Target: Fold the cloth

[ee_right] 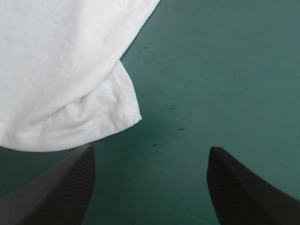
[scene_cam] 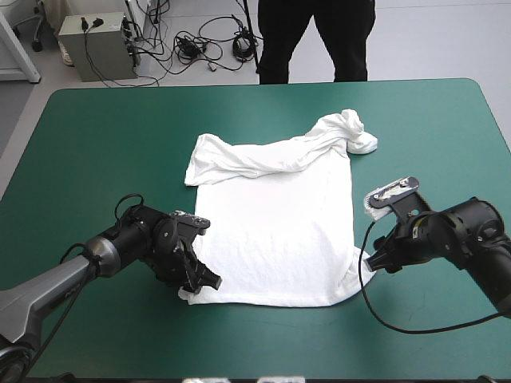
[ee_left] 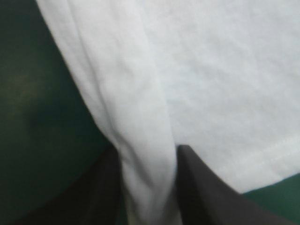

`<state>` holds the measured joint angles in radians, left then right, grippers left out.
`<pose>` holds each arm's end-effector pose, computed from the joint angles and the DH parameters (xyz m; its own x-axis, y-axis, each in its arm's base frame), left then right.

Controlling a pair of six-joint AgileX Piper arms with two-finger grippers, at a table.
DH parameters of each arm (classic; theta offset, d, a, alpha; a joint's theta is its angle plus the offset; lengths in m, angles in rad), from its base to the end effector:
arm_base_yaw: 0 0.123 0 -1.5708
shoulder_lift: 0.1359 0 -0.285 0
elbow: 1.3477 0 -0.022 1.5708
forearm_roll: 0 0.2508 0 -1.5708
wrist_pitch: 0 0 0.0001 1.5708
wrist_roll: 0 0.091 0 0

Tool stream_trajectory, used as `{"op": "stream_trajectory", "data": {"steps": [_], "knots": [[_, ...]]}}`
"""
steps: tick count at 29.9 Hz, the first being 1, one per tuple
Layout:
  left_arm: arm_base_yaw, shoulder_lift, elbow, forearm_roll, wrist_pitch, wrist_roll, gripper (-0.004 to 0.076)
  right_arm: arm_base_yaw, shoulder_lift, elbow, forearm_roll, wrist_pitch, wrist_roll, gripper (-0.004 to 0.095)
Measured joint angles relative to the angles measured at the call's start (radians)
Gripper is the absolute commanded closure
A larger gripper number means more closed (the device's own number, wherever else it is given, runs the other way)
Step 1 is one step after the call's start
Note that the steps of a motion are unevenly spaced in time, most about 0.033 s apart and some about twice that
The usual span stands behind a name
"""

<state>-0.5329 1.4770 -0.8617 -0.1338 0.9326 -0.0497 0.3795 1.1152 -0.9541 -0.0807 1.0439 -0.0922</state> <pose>0.2103 -0.1354 0.2105 -0.9152 0.3905 -0.0994 0.4006 0.9083 -0.1203 0.1899 0.0689 0.3154 -0.7820 -0.4542 -0.4268 -0.4487 0.8856 -0.1202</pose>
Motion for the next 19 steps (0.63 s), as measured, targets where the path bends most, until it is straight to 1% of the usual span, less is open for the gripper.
{"op": "stream_trajectory", "data": {"steps": [2, 3, 7, 16, 19], "knots": [[-0.006, 0.000, 0.000, -0.012, -0.013, 0.003, 0.0706, 0.000, 0.024, 0.047, 0.016, -0.043, -0.024, 0.0279], [-0.008, 0.001, 0.000, -0.016, -0.019, 0.003, 0.0733, 0.000, 0.039, 0.062, 0.024, -0.059, -0.035, 0.0279], [-0.011, 0.003, 0.001, -0.024, -0.030, 0.003, 0.0733, 0.001, 0.115, 0.107, 0.081, -0.121, -0.087, 0.0279], [-0.012, 0.003, 0.001, -0.034, -0.032, 0.000, 0.0733, 0.001, 0.275, 0.109, 0.092, -0.187, -0.118, 0.0282], [-0.012, 0.003, 0.001, -0.035, -0.032, 0.000, 0.0733, 0.001, 0.313, 0.109, 0.092, -0.203, -0.120, 0.0329]]}}
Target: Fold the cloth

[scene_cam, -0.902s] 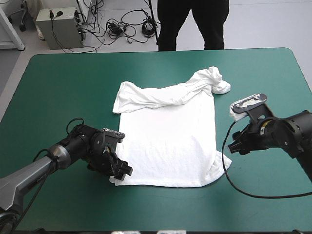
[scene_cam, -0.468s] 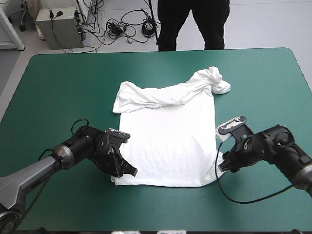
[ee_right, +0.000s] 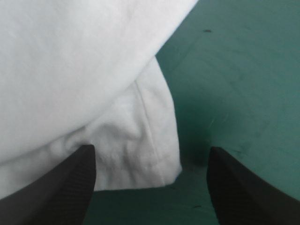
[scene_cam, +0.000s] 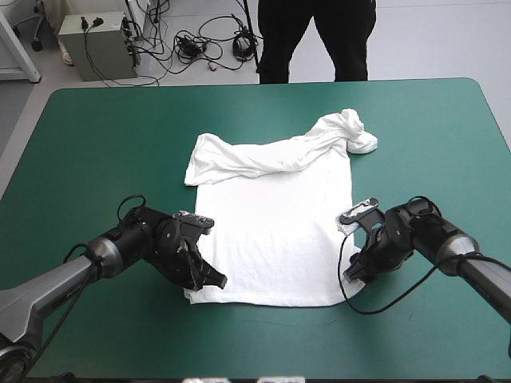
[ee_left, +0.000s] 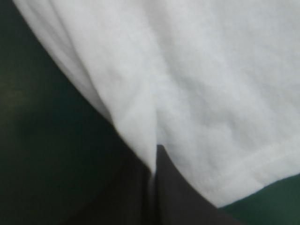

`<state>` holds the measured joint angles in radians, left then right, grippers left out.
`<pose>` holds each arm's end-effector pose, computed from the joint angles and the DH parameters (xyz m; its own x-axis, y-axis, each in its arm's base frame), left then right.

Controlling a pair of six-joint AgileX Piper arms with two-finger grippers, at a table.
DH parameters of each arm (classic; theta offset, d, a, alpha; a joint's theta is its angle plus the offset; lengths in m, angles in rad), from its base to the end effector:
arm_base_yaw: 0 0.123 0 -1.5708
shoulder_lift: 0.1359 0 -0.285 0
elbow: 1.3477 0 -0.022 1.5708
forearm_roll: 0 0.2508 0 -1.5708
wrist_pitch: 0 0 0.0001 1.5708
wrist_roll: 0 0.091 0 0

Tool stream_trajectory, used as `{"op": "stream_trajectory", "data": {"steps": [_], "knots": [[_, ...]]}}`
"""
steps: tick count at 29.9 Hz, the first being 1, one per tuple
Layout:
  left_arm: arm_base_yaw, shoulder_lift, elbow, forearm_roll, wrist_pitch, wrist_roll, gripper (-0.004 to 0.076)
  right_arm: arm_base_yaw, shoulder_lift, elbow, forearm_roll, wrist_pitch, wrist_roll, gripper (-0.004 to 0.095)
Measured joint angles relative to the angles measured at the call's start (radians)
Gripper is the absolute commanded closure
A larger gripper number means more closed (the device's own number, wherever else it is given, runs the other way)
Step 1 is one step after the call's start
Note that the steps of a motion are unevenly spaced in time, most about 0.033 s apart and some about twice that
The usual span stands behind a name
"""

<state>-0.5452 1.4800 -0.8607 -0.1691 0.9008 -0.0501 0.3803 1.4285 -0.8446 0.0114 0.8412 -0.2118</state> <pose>0.2101 -0.1415 0.2102 -0.9181 0.3770 -0.1224 0.3927 0.9071 -0.1514 0.2319 0.0935 0.2193 -0.8091 -0.5418 -0.2277 -0.5485 0.8353 -0.0387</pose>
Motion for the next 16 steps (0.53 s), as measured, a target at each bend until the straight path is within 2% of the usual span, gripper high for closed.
{"op": "stream_trajectory", "data": {"steps": [3, 6, 9, 16], "knots": [[0.000, 0.000, 0.000, 0.000, 0.000, 0.000, 0.0733, 0.000, 0.037, -0.002, 0.007, 0.001, -0.004, 0.0450], [0.000, 0.000, 0.000, 0.000, 0.000, 0.000, 0.0733, 0.000, 0.054, -0.012, 0.023, 0.010, -0.016, 0.0653], [0.000, 0.000, 0.000, -0.001, -0.001, 0.000, 0.0733, 0.000, 0.072, -0.019, 0.031, 0.018, -0.032, 0.0906], [0.000, 0.001, 0.000, 0.009, -0.016, 0.002, 0.0733, 0.000, 0.084, -0.030, 0.069, 0.042, -0.031, 0.0925]]}}
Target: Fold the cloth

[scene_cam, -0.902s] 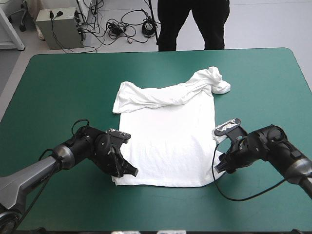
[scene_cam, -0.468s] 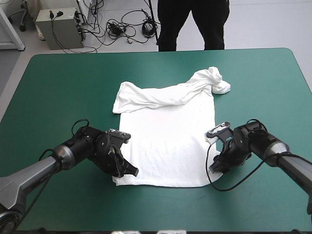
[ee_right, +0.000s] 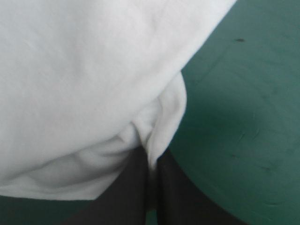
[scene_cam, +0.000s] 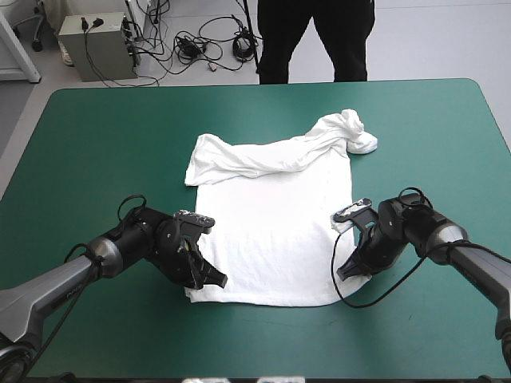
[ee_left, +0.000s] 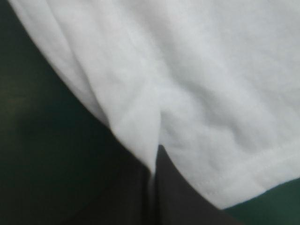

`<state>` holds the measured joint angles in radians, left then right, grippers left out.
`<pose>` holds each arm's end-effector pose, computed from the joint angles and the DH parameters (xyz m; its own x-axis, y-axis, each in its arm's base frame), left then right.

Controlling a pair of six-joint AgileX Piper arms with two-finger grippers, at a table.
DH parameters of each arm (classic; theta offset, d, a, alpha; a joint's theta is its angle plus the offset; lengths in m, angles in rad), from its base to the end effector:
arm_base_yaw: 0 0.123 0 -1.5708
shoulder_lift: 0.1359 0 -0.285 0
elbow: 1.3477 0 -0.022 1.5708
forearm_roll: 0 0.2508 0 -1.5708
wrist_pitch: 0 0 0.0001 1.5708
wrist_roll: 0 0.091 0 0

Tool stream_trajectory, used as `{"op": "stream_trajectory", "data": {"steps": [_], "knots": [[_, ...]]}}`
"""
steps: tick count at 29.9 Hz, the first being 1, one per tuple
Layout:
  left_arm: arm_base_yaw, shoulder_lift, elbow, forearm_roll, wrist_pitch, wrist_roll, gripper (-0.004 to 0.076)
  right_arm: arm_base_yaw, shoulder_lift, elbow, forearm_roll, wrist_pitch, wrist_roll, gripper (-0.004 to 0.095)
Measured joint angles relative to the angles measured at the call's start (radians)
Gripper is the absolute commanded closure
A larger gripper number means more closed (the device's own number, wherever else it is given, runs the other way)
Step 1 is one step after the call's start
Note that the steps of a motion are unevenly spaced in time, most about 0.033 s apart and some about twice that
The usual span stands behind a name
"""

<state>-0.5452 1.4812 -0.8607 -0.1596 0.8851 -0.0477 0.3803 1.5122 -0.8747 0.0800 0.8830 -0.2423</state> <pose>0.2118 -0.1416 0.2099 -0.9139 0.3817 -0.1382 0.3998 0.9053 -0.1436 0.2391 0.1017 0.2048 -0.8308 -0.5366 -0.1477 -0.5465 0.8368 0.0336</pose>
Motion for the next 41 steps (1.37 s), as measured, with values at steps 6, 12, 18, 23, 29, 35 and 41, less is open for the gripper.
{"op": "stream_trajectory", "data": {"steps": [6, 12, 18, 23, 29, 35, 41], "knots": [[-0.001, -0.033, -0.036, 0.057, 0.050, 0.011, 0.0733, 0.000, -0.020, -0.026, 0.009, 0.064, 0.050, 0.0925], [-0.001, -0.169, -0.187, 0.067, 0.146, 0.032, 0.0733, 0.000, -0.173, -0.196, 0.011, 0.199, 0.101, 0.0925], [-0.001, -0.296, -0.413, 0.067, 0.248, 0.048, 0.0733, 0.000, -0.320, -0.456, 0.011, 0.268, 0.117, 0.0925], [-0.001, -0.331, -0.675, 0.068, 0.312, 0.048, 0.0733, 0.000, -0.364, -0.729, 0.003, 0.287, 0.137, 0.0925], [-0.001, -0.335, -0.971, 0.068, 0.321, 0.082, 0.0733, 0.000, -0.368, -1.041, -0.029, 0.275, 0.145, 0.0925], [-0.001, -0.346, -1.202, 0.036, 0.294, 0.125, 0.0733, 0.000, -0.376, -1.238, -0.034, 0.224, 0.146, 0.0925], [-0.001, -0.350, -1.341, -0.082, 0.265, 0.183, 0.0733, 0.000, -0.378, -1.366, 0.010, 0.187, 0.142, 0.0925]]}}
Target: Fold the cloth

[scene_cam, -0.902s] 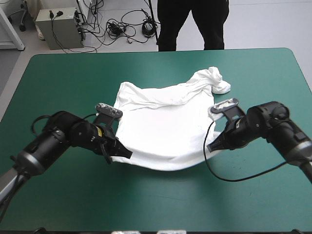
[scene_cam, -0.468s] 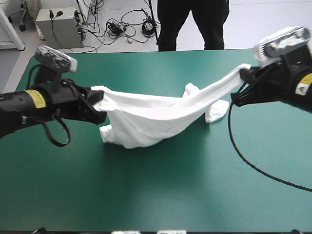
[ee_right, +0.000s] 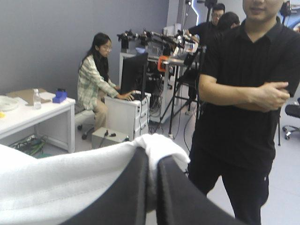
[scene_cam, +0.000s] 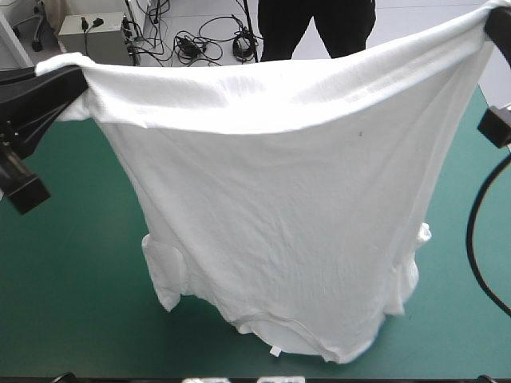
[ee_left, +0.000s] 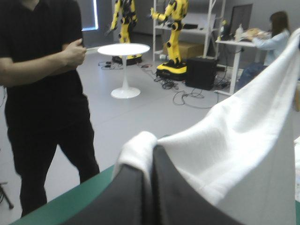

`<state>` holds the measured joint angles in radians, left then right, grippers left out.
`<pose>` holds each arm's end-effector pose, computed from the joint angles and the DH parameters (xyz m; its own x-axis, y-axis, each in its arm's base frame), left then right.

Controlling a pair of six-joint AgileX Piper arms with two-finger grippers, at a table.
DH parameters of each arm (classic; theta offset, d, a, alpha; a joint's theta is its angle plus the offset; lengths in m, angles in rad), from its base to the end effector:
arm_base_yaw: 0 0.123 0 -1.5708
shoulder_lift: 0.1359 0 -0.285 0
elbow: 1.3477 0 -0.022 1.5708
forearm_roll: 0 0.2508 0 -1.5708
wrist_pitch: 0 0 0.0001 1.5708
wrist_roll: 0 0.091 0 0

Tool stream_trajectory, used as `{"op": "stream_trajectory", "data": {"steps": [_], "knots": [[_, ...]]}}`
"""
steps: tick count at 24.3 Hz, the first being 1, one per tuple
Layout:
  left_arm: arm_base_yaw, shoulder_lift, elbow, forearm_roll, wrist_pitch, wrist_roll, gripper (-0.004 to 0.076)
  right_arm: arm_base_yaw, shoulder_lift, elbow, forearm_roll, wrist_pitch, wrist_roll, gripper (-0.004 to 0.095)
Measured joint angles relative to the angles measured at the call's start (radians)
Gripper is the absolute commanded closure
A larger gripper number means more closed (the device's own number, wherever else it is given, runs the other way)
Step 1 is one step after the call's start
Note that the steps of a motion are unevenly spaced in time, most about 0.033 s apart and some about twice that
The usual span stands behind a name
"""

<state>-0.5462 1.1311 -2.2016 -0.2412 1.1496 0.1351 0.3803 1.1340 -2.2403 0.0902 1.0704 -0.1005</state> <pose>0.0615 -0.0606 0.6351 0.0405 0.0152 -0.9991 0.6922 0.7206 0.0390 0.0693 0.0355 0.6477 0.1407 -0.0051 -0.9900 -0.4355 0.8977 -0.0665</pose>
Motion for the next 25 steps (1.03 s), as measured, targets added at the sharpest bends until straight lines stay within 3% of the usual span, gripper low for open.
{"op": "stream_trajectory", "data": {"steps": [8, 12, 16, 18, 20, 25], "knots": [[0.000, -0.004, -0.063, -0.077, -0.095, 0.063, 0.0733, 0.000, -0.007, -0.066, 0.038, -0.047, -0.026, 0.0925], [0.000, 0.012, -0.063, -0.070, -0.222, 0.105, 0.0733, 0.000, 0.001, -0.060, 0.038, -0.098, -0.037, 0.0925], [0.000, 0.095, -0.065, 0.000, -0.403, 0.127, 0.0733, 0.000, 0.077, -0.060, -0.053, -0.240, 0.032, 0.0925], [0.000, 0.172, -0.065, 0.063, -0.496, 0.122, 0.0733, 0.000, 0.154, -0.060, -0.179, -0.298, 0.140, 0.0925], [0.001, 0.293, -0.065, 0.195, -0.657, 0.112, 0.0733, -0.008, 0.277, -0.062, -0.307, -0.353, 0.245, 0.0925], [0.073, 0.485, -0.087, 0.289, -0.888, 0.037, 0.0733, -0.075, 0.452, -0.152, -0.296, -0.440, 0.279, 0.0925]]}}
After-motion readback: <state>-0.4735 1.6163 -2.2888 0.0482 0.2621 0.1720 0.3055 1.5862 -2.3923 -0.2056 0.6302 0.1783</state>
